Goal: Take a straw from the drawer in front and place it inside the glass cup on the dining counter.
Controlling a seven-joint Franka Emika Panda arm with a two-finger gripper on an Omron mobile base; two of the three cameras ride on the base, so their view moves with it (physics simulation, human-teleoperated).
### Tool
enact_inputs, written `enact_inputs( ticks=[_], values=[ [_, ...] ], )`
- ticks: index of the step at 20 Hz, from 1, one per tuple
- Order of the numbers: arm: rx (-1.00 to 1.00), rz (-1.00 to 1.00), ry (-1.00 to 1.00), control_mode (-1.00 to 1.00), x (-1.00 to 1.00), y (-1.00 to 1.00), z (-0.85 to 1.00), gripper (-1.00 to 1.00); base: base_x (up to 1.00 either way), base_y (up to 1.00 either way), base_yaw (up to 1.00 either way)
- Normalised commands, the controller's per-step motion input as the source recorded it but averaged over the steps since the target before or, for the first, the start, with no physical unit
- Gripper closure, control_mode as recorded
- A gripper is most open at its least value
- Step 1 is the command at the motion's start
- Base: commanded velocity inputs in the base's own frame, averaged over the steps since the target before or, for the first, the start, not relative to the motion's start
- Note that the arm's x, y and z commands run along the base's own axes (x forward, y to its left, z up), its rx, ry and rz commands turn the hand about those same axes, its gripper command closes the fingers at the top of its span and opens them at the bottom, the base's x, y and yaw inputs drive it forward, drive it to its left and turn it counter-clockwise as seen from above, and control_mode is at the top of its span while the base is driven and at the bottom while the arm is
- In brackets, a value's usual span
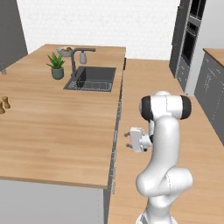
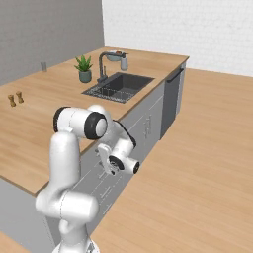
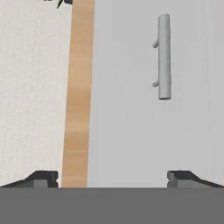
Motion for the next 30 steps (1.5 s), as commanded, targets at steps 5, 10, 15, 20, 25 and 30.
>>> enact_inputs(
  ticks=[5, 10, 15, 20, 25, 30],
  values=[
    [0.04, 0.00, 0.00, -1.00, 0.49, 0.20, -0.09, -1.00, 0.00, 0.00, 0.00],
    [0.00, 0.00, 0.00, -1.00, 0.54, 0.15, -0.16, -1.00, 0.00, 0.00, 0.00],
    [0.00, 0.00, 0.00, -1.00, 0.39, 0.10, -0.32, -1.00, 0.00, 0.00, 0.00],
    [0.00, 0.00, 0.02, -1.00, 0.35, 0.06, -0.43, -1.00, 0.00, 0.00, 0.00],
    [0.00, 0.00, 0.01, -1.00, 0.31, 0.01, -0.40, -1.00, 0.00, 0.00, 0.00],
    [0.00, 0.00, 0.00, -1.00, 0.26, 0.09, -0.22, -1.00, 0.00, 0.00, 0.00]
  ],
)
